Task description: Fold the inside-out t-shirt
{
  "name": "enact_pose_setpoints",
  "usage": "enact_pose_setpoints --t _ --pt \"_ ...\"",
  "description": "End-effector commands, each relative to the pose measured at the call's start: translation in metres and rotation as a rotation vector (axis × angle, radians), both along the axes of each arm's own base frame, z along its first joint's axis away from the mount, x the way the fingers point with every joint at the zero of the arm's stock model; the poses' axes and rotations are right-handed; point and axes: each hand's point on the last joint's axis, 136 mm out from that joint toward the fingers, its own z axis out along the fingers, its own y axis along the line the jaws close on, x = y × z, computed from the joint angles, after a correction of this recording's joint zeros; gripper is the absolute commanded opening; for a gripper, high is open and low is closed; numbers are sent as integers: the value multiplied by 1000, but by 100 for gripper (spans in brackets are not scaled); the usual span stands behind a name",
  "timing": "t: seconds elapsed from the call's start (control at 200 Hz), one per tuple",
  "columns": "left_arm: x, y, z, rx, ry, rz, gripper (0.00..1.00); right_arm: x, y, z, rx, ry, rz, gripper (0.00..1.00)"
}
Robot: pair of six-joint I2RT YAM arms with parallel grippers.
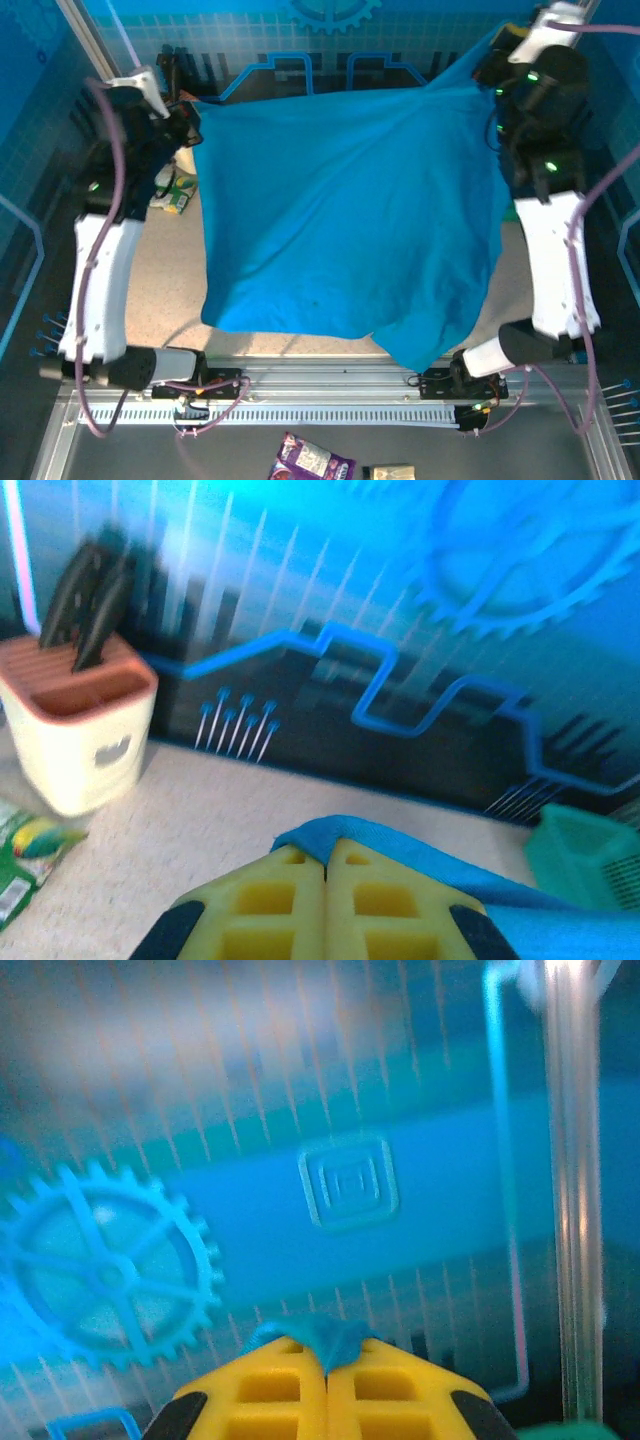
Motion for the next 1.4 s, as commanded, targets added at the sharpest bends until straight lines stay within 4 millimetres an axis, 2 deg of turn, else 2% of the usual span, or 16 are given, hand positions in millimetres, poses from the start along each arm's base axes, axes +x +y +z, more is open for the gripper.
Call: enact_pose_setpoints --t 0.0,0.145,0.195,0.245,0.275,0.315,0.345,0.43,0.59,0.69,0.835,0.936,1.031,1.171,1.286,1.396 --pt "53 12 -57 30 92 34 0 66 8 -62 33 83 24 0" --pt "126 11 -156 8 284 0 0 152 22 -169 51 248 37 0" --pt "148 12 -183 0 335 -2 0 177 24 -202 57 317 30 17" --pt "167 17 -202 5 374 23 16 197 25 -232 62 397 29 40" --pt "175 18 -211 8 399 29 22 205 26 -249 70 454 29 47" --pt "184 18 -215 8 415 27 29 211 27 -260 88 507 35 51" --pt "187 17 -217 7 429 25 34 210 28 -273 101 566 43 52" --pt "187 13 -212 -1 450 15 47 202 35 -282 112 639 88 55" --pt "159 -9 -206 7 483 -31 49 166 53 -305 154 732 205 57" --pt "135 -39 -230 -14 546 -88 49 138 66 -334 199 814 284 58" --pt "115 -75 -293 -10 660 -125 46 107 90 -378 271 904 429 62" --pt "121 -85 -332 -27 701 -129 45 100 101 -410 321 950 491 66" --pt "133 -86 -366 -12 756 -120 42 106 116 -435 381 992 573 67" --pt "156 -85 -391 17 780 -110 41 120 128 -471 461 1043 625 68" --pt "172 -78 -409 34 795 -80 40 126 123 -509 509 1116 583 68" --pt "177 -55 -425 31 844 3 40 121 102 -542 539 1189 481 69"
